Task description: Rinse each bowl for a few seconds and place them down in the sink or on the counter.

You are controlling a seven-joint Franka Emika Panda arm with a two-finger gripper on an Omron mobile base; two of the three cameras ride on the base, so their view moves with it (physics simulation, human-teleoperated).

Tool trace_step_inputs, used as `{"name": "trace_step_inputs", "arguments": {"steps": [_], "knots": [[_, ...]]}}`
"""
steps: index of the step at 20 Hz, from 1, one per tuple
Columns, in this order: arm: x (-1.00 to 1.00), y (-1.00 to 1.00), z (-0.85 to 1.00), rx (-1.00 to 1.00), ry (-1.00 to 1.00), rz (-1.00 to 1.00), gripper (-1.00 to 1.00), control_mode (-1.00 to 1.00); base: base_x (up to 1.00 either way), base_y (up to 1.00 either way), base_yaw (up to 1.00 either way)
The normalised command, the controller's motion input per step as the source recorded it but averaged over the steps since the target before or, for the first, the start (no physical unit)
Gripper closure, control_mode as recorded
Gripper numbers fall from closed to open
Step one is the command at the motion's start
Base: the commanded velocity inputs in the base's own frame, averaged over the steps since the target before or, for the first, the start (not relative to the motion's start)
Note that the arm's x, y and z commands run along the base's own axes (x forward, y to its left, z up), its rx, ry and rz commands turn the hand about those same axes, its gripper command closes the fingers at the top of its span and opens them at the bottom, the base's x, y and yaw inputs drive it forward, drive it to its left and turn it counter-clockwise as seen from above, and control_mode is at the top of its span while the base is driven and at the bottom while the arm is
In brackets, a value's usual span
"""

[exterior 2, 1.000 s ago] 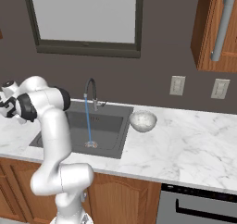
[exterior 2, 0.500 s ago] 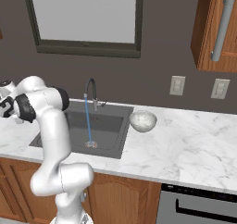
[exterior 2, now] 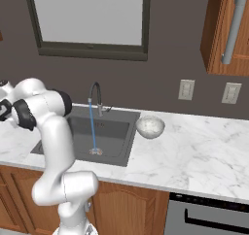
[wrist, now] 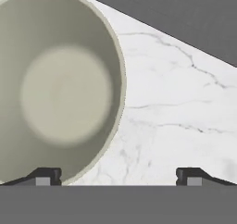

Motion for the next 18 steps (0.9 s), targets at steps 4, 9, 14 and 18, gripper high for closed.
{"name": "trace_step_inputs", "arguments": {"steps": [4,9,14,18], "knots": [[-0.10,0.00,0.46,0.05,0.00,-0.02,-1.00,-1.00,0.00,0.00,0.00],[-0.11,-0.25,0.61,0.08,0.00,-0.05,-1.00,-1.00,0.00,0.00,0.00],[-0.22,-0.57,0.91,0.12,0.00,-0.04,-1.00,-1.00,0.00,0.00,0.00],[-0.58,-0.68,1.00,0.14,0.00,-0.02,-1.00,-1.00,0.00,0.00,0.00]]}}
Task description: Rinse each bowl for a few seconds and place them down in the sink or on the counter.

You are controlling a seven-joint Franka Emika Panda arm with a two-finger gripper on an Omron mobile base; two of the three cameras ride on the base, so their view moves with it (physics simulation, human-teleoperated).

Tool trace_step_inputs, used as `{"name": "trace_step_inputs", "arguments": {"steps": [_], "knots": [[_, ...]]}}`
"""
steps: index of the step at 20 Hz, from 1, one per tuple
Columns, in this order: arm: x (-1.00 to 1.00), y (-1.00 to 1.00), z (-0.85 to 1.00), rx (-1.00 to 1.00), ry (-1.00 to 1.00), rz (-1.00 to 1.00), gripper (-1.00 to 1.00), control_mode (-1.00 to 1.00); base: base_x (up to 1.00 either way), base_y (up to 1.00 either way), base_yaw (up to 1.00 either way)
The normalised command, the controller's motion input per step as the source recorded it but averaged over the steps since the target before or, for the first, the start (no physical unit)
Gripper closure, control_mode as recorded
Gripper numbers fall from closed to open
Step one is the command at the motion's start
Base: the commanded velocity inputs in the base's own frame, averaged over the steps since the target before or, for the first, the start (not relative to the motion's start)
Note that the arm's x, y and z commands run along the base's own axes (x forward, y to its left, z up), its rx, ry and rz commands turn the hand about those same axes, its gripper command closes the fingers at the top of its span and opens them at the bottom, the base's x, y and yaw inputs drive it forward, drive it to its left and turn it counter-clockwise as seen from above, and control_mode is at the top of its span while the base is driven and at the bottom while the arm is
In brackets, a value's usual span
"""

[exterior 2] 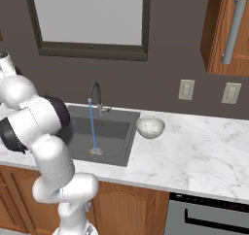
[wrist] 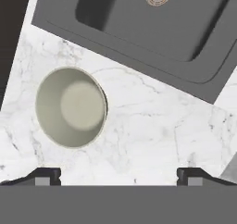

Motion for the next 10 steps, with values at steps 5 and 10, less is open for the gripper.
{"name": "trace_step_inputs", "arguments": {"steps": [5,10], "knots": [[-0.84,-0.86,1.00,0.15,0.00,0.00,-1.00,-1.00,0.00,0.00,0.00],[-0.95,-0.94,0.97,0.13,-0.01,0.00,-1.00,-1.00,0.00,0.00,0.00]]}}
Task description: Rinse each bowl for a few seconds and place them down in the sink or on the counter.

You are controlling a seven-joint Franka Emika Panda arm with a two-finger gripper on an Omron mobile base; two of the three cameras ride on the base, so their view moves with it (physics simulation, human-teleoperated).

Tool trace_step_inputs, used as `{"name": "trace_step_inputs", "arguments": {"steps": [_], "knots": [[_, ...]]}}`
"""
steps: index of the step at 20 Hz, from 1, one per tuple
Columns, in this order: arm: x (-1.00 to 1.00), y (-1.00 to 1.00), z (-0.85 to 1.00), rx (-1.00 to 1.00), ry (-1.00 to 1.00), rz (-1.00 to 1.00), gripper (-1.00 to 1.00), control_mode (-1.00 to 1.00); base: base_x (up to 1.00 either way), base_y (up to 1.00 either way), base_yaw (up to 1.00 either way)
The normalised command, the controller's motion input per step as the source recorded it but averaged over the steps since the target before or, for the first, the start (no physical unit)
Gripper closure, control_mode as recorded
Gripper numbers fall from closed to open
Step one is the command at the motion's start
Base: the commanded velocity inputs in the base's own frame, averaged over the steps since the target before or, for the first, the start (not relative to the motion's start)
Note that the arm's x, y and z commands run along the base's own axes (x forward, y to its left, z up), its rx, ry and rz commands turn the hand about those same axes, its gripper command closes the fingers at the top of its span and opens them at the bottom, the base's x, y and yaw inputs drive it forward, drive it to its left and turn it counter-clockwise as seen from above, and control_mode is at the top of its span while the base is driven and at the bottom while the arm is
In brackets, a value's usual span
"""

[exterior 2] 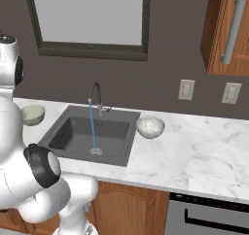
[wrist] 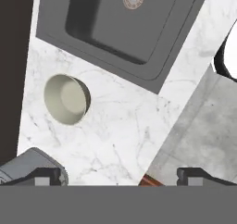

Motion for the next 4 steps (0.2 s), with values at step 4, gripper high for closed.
{"name": "trace_step_inputs", "arguments": {"steps": [4], "knots": [[-0.98,-0.92,0.92,0.14,0.00,0.00,-1.00,-1.00,0.00,0.00,0.00]]}}
